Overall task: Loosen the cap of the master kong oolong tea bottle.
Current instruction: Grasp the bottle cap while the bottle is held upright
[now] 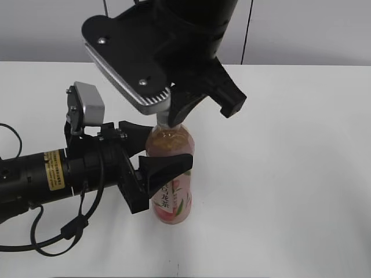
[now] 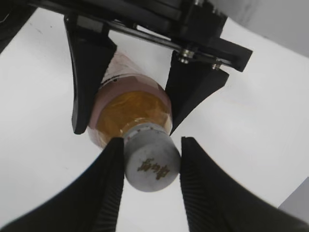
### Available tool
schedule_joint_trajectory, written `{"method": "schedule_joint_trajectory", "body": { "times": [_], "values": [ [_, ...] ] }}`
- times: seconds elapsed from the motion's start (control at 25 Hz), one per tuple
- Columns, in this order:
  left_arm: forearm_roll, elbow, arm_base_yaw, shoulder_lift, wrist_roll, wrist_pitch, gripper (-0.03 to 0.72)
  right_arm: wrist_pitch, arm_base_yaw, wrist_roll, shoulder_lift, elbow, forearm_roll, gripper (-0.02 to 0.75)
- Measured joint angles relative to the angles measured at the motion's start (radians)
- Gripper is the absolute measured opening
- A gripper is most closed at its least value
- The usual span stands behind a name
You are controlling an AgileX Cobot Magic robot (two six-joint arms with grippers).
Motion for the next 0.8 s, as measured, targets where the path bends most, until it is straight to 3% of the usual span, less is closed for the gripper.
{"method": "schedule_joint_trajectory", "body": {
  "times": [0.44, 0.8],
  "values": [
    [-0.001, 0.000, 0.000, 0.000, -0.001, 0.000, 0.473, 0.001, 0.000, -0.285, 0.000, 0.000, 0.013, 0.269],
    [0.001, 0.000, 0.000, 0.000, -0.001, 0.000, 0.473, 0.001, 0.000, 0.012, 0.000, 0.000, 0.013, 0.276]
  ]
}}
